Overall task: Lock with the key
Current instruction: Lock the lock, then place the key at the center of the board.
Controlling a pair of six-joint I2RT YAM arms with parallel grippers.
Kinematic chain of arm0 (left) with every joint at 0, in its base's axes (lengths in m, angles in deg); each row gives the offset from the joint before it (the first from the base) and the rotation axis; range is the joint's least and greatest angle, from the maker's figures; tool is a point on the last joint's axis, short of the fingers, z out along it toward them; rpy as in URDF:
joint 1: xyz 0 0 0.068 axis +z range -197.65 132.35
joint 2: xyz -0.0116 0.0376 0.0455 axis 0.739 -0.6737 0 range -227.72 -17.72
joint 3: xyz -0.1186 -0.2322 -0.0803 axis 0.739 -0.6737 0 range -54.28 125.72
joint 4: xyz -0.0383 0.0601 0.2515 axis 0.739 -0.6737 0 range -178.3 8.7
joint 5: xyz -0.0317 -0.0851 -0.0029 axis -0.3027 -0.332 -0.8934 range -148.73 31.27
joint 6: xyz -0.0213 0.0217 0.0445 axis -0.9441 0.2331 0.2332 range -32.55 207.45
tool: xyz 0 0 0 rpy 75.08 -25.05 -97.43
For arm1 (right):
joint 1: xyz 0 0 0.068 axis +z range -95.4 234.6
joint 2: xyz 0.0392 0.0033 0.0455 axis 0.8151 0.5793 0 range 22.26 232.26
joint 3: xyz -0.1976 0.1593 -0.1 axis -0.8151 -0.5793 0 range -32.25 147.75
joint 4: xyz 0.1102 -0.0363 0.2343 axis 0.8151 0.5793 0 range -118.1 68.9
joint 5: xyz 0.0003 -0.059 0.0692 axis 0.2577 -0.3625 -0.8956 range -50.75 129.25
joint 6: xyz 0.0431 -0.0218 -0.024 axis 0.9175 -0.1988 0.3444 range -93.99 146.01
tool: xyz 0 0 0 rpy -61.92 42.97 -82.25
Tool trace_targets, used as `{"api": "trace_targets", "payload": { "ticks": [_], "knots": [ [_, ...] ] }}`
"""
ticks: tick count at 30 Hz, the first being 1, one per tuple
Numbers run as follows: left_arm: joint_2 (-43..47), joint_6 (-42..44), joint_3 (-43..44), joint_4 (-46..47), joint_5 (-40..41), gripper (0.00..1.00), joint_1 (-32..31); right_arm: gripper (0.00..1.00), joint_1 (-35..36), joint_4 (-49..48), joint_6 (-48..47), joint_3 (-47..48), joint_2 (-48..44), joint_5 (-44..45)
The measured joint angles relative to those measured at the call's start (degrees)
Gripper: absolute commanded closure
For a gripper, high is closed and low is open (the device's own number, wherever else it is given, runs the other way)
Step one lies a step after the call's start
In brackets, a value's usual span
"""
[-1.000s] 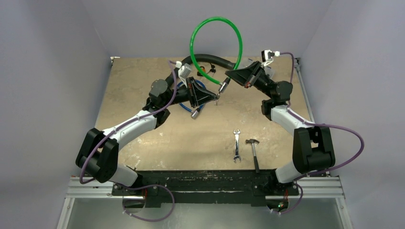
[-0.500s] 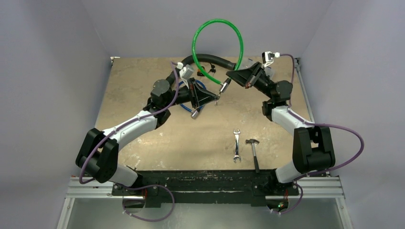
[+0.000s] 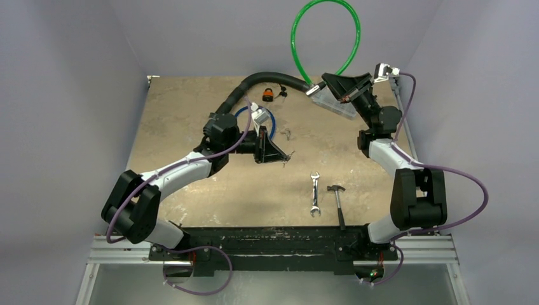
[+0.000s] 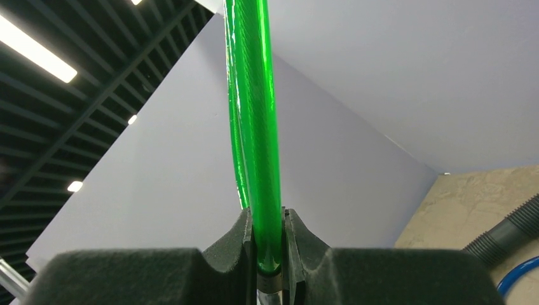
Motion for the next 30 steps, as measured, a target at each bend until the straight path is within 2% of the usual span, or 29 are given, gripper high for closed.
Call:
{"api": "trace_targets", "payload": {
  "ticks": [12,24,30],
  "knots": [
    [-2.73,13.49,2.54,-16.15,3.78,1.0,-1.29,1.0,-0.55,-0.35,-0.59,-0.04,-0.22,-2.34],
    [-18.51,14.21,4.09,-17.9,6.32,1.0,-2.45,1.0,-1.18,-0.68,-4.5,-6.49,-5.6,-8.57],
    [-21.7,13.73,5.81,-17.7,6.45,1.0,-4.02,1.0,-1.31,-1.51,-4.94,-7.39,-5.7,-10.1]
  ]
}}
